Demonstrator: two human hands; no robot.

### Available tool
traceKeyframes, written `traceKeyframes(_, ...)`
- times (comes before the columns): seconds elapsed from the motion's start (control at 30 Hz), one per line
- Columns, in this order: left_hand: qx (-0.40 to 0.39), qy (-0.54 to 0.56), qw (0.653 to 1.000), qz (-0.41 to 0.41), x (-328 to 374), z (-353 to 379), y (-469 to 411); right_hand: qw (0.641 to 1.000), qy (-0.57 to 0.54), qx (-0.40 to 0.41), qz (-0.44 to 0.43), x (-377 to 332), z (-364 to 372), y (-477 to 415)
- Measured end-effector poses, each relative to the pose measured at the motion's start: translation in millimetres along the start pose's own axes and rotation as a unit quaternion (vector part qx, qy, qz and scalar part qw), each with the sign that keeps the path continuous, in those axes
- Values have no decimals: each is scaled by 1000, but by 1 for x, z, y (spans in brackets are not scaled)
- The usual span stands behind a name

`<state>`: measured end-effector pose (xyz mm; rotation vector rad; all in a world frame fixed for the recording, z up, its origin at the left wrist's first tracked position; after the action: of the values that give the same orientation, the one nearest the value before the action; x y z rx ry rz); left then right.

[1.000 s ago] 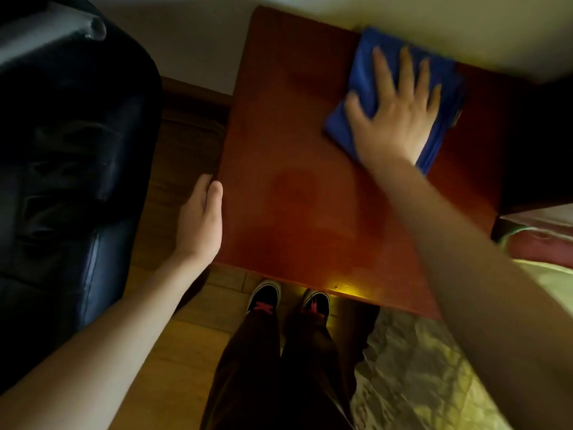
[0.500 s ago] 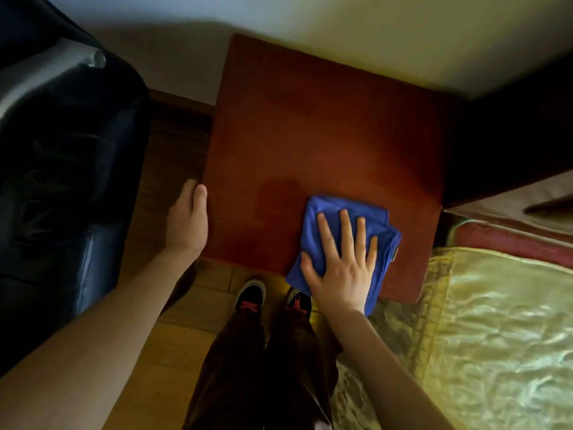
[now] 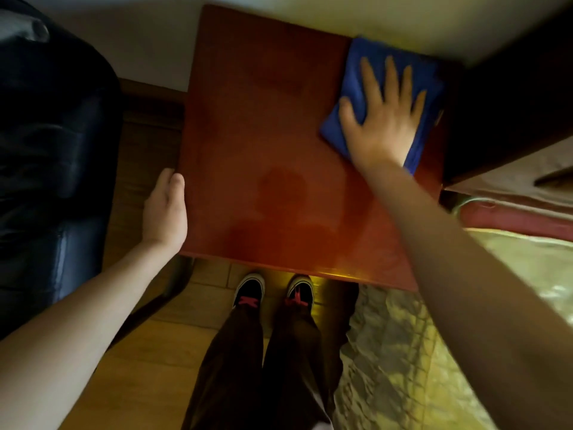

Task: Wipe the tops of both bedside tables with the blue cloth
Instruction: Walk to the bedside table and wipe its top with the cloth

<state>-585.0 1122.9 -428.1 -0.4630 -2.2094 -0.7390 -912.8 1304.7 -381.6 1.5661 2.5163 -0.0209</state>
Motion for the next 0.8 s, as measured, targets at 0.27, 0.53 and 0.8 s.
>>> traceKeyframes(0.27, -14, -5, 1000, -26, 5, 1, 5, 998, 38, -51, -30, 45, 15, 196)
traceKeyframes(0.53, 7, 8, 999, -32, -26, 1, -9, 999, 14, 20, -31, 56, -1, 64)
traceKeyframes(0.8, 22, -10, 999, -24, -26, -1, -9, 1000, -4, -1, 2, 63, -8, -35)
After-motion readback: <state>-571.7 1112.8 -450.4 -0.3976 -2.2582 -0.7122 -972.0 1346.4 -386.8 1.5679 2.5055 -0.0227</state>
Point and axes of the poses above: each hand's wrist, its own y-axis away from the middle knuckle, its own z-axis out of the palm, x = y × z, the point moved 10 cm from there along -y, towards the middle knuckle, and after that the axes turned 5 degrees about z, right-handed, at the moved point
